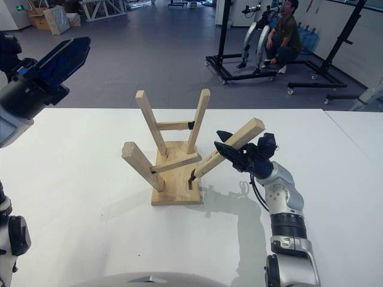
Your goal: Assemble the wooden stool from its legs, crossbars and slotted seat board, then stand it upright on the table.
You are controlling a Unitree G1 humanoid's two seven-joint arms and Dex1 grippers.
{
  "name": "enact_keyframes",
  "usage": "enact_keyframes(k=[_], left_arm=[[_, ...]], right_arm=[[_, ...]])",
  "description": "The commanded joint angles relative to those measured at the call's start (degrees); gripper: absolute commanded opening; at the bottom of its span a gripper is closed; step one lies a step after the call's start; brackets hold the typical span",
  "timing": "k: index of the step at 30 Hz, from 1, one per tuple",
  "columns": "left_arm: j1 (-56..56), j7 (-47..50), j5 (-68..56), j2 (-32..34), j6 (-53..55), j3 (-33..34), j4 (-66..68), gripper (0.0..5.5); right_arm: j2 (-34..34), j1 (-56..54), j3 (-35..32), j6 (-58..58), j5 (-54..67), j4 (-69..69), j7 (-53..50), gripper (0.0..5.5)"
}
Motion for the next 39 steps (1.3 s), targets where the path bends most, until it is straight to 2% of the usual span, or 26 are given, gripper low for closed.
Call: enact_keyframes(k=[1,11,17,39], left_arm=[[-1.6,-0.3,0.5,0.4,1.3,-0.7,0.9,5.36],[-3.3,-1.4,0.8,0.4,2.8,-1.5,2.1,5.36],[-3.0,-1.1,0.6,-0.1,2.7,-1.5,1.7,5.36],[-3.1,-0.8,0.3,-0.5,2.8,-1.5,1.4,5.36]], right_arm=[[0.5,-1.3,0.9,0.6,-0.5,1.1,2.4,2.06],[2.8,-4.2,2.5,-6.7,-5.3,9.2,7.1,2.06],[1.5,-7.8,2.1,-5.9,-5.5,10.7,8.5,2.06],[0.8,-6.8,3.5,-7.7,-8.8,14.7,11.8,2.06]])
